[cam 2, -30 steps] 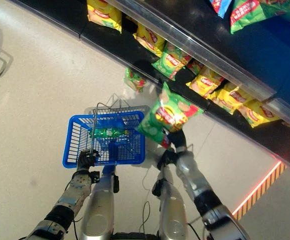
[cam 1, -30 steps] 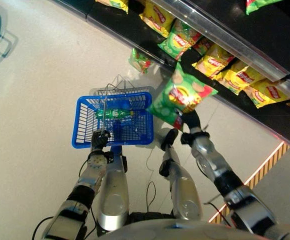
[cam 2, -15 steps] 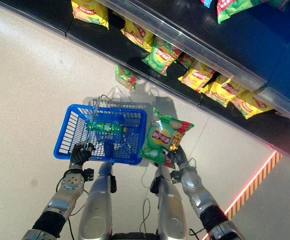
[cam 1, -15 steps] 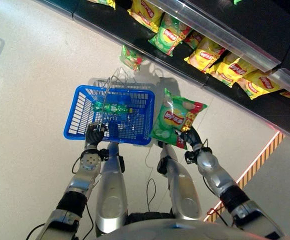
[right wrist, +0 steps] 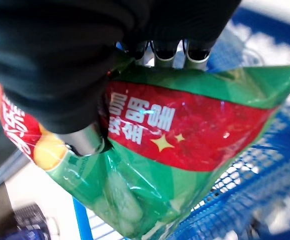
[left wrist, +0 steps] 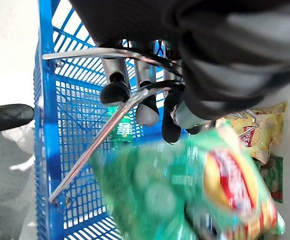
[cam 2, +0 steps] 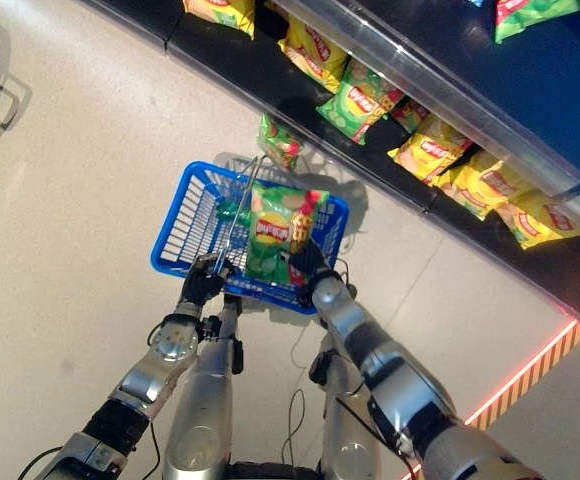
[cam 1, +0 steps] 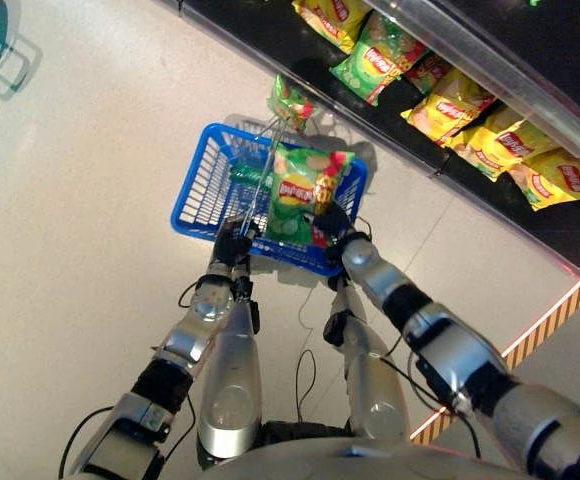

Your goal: Pick up the snacks into the basket

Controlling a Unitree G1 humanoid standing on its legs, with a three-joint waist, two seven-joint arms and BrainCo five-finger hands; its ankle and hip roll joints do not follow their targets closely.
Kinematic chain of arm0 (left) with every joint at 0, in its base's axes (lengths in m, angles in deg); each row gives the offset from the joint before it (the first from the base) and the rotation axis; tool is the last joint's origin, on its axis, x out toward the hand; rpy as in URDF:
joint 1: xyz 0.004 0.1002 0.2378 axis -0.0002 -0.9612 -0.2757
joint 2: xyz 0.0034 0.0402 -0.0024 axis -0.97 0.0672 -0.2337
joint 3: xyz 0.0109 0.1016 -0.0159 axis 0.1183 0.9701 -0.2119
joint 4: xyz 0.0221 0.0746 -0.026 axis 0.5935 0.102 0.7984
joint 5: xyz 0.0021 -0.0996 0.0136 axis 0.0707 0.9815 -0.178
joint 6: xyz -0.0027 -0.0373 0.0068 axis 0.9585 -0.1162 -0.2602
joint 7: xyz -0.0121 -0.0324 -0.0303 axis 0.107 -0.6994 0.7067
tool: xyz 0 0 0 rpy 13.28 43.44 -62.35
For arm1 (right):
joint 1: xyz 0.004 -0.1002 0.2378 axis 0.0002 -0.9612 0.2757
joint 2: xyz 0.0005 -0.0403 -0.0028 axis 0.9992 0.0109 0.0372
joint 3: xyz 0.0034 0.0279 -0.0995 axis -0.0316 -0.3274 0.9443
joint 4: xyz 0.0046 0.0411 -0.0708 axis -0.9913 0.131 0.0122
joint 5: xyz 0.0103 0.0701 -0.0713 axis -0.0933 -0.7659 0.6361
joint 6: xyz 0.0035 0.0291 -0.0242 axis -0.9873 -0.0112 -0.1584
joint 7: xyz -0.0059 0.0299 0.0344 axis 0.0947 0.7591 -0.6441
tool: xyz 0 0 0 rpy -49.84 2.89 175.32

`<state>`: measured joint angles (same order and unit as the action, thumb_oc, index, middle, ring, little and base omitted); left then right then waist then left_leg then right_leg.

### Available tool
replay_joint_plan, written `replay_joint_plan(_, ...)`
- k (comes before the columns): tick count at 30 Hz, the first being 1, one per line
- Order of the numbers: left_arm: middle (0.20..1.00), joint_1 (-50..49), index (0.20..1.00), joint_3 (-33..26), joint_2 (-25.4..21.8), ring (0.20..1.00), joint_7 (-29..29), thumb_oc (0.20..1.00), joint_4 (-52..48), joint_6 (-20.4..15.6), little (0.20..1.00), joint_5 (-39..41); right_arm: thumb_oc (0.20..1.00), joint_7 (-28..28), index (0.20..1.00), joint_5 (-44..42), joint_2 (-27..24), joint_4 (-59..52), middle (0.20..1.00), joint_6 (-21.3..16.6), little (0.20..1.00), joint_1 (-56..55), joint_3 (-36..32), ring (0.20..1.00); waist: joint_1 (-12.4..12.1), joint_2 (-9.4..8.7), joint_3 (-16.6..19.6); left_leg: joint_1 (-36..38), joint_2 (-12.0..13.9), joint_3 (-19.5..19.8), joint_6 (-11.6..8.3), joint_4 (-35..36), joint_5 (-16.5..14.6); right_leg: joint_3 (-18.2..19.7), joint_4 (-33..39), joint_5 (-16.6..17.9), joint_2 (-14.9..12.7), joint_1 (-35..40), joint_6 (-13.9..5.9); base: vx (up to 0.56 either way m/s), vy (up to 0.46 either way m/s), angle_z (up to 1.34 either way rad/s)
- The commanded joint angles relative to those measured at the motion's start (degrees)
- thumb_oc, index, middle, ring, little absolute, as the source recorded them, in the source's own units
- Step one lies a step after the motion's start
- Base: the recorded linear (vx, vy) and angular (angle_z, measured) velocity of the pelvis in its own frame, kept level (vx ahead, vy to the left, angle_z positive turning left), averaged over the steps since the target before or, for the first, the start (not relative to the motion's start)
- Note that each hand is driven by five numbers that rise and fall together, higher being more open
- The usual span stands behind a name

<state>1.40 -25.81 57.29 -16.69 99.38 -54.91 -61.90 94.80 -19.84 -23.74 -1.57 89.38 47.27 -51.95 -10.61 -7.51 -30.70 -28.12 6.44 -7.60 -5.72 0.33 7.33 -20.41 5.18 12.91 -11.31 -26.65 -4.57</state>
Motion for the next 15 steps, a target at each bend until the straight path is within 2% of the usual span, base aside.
replay_joint_plan(1,0.2,3.0,0.2,4.2,1.8,0.2,-0.5,0.2,-14.3,-7.0,0.2,0.3,0.2,0.2,0.2,3.3,1.8,5.7,0.2,0.6,0.2,2.6,1.1,0.2,-2.1,5.19,0.9,-2.1,-0.7,2.1,-0.11,4.7,1.5,-0.8,-2.3,2.1,-6.3,0.3,-9.15,-0.01,0.012,0.13)
replay_joint_plan(6,0.2,6.4,0.2,5.7,3.5,0.2,-0.7,0.2,-15.2,-7.3,0.2,2.4,0.2,0.5,0.2,9.4,1.1,12.3,0.2,2.6,0.2,6.8,2.1,0.2,-3.3,6.56,0.9,-4.9,-1.1,2.8,-0.26,4.7,2.0,-1.9,-2.6,2.0,-6.4,-1.4,-9.22,0.0,0.004,0.09)
replay_joint_plan(7,0.2,7.4,0.2,6.5,4.1,0.2,-0.9,0.2,-15.7,-7.5,0.2,2.8,0.2,0.3,0.2,14.5,0.1,15.1,0.2,4.0,0.2,8.3,3.3,0.2,-4.0,7.37,0.9,-5.8,-1.3,3.2,-0.29,4.7,2.2,-2.3,-2.7,2.0,-6.5,-2.0,-9.28,0.01,0.006,0.16)
replay_joint_plan(8,0.2,7.5,0.2,6.5,4.2,0.2,-0.9,0.2,-15.7,-7.5,0.2,2.8,0.2,0.3,0.2,14.5,0.0,15.2,0.2,4.0,0.2,8.4,3.3,0.2,-4.0,7.4,0.9,-5.8,-1.3,3.2,-0.29,4.7,2.2,-2.4,-2.7,2.0,-6.4,-2.0,-9.27,0.02,0.002,0.21)
replay_joint_plan(10,0.2,9.3,0.2,7.6,5.0,0.2,-1.6,0.2,-16.8,-7.6,0.2,3.1,0.2,0.3,0.2,24.1,-1.9,18.9,0.2,6.2,0.2,9.6,5.8,0.2,-5.1,8.64,0.9,-7.1,-1.7,3.8,-0.46,4.7,2.5,-3.3,-2.8,2.0,-6.7,-2.5,-9.51,0.02,-0.008,0.14)
replay_joint_plan(15,0.2,11.6,0.2,7.7,6.1,0.2,-2.2,0.2,-17.9,-7.4,0.2,3.5,0.2,0.1,0.2,28.3,-4.6,19.7,0.2,7.2,0.2,8.9,5.8,0.2,-5.9,9.85,0.9,-8.4,-2.5,4.5,-0.36,4.7,2.5,-4.3,-3.1,1.6,-7.0,-2.9,-9.69,0.02,0.014,0.14)
